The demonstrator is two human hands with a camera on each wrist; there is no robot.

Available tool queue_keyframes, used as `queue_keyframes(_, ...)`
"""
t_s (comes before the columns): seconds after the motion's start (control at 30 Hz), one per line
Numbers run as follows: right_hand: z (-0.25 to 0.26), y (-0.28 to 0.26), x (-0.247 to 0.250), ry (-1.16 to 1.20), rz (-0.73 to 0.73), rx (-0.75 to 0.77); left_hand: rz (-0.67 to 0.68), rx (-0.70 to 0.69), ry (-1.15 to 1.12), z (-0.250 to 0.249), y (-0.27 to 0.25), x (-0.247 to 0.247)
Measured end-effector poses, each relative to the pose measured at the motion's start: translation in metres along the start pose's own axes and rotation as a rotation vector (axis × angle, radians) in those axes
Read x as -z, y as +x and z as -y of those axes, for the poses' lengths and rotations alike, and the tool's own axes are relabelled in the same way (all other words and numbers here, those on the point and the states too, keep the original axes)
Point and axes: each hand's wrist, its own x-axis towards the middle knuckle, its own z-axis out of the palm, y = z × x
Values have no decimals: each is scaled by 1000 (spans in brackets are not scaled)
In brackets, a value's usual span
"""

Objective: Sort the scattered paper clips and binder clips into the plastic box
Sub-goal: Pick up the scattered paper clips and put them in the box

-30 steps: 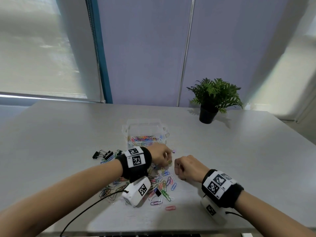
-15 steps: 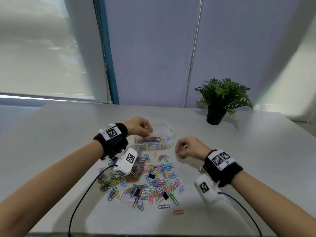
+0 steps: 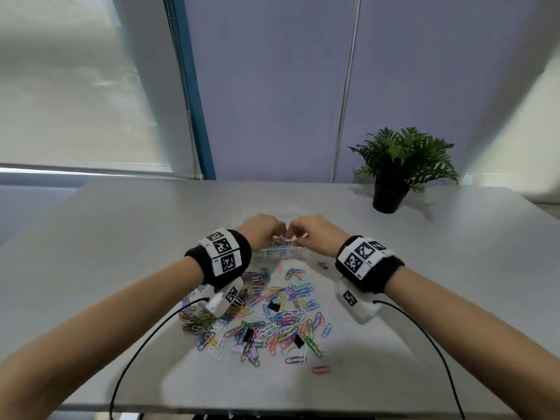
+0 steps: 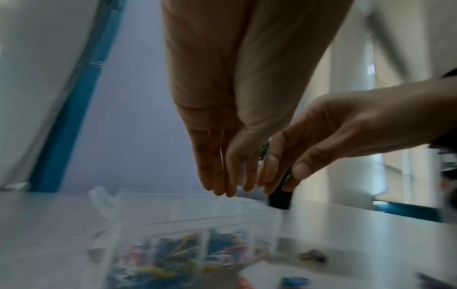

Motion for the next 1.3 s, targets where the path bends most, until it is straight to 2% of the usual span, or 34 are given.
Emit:
queue_keyframes(0.1,0,-44,-2,-72,194,113,21,-128,-61,-28,-29,-4)
queue_keyframes(0.2,-7,-82,-17,-135,410,111,240,-153,-42,-54,-51,-20)
queue_keyframes(0.27,-11,-96,-31,-181,481,94,342,-124,1,-66,-54,-36)
queue_keyframes(0.37,-13,-99,-45,-234,422,86,330,-86,-7,-73,-49,-53)
queue_keyframes(0.57,-18,-89,-50,-108,273,13,209,-85,-68,-70,-36,-62)
queue_keyframes(0.77,-23,-88,-51,-55,265,-41,236,-129,-17,-68,-33,-58)
queue_keyframes(0.87,-25,-85,-50,-25,246,-68,237,-153,-62,-66,-32,-58)
queue_keyframes(1.03,-27,-83,-49,-25,217,-88,223,-111,-102,-61,-30,-56)
queue_keyframes(1.13,-25,-79,-49,-29,236,-93,206,-77,-185,-56,-30,-55)
queue_keyframes(1.3,-25,-75,-47,-52,299,-100,199,-7,-452,-42,-28,-52)
